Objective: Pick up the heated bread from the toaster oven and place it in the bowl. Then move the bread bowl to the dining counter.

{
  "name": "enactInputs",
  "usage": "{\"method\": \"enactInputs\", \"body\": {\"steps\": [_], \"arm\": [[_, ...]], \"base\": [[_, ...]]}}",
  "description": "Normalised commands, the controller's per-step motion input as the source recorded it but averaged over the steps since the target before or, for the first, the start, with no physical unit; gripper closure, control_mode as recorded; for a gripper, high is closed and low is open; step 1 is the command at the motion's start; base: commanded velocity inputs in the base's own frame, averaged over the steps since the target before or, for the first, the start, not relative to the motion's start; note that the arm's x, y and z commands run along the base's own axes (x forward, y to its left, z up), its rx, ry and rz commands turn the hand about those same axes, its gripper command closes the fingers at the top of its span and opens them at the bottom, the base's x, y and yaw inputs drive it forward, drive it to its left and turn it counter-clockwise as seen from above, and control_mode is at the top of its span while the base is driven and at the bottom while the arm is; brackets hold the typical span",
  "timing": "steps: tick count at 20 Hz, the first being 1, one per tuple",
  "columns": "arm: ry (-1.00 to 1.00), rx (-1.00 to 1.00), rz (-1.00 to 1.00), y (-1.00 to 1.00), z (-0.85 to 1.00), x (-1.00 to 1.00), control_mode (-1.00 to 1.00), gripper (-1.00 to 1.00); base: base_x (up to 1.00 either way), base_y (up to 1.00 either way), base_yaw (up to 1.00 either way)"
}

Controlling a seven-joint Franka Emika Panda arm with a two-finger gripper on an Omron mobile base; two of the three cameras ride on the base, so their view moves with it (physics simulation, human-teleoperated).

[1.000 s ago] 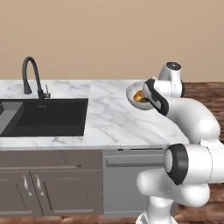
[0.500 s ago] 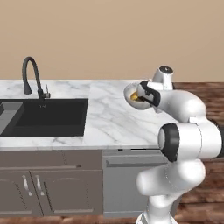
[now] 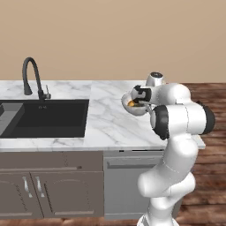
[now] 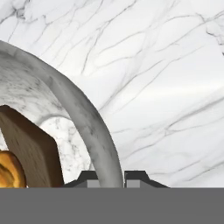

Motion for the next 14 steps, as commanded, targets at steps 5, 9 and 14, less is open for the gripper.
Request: {"method": "enactInputs", "body": {"steps": [5, 9, 14], "arm": [[0.07, 0.00, 0.00, 0.00, -0.13, 0.43, -1.00, 1.00], [0.00, -0.01, 0.00, 0.00, -0.09, 0.07, -1.00, -1.00], [0.00, 0.00, 0.00, 0.00, 0.00, -0.11, -1.00, -1.00]], "base": [[0.00, 0.00, 0.00], [0.00, 0.00, 0.00], [0.00, 0.00, 0.00]]}}
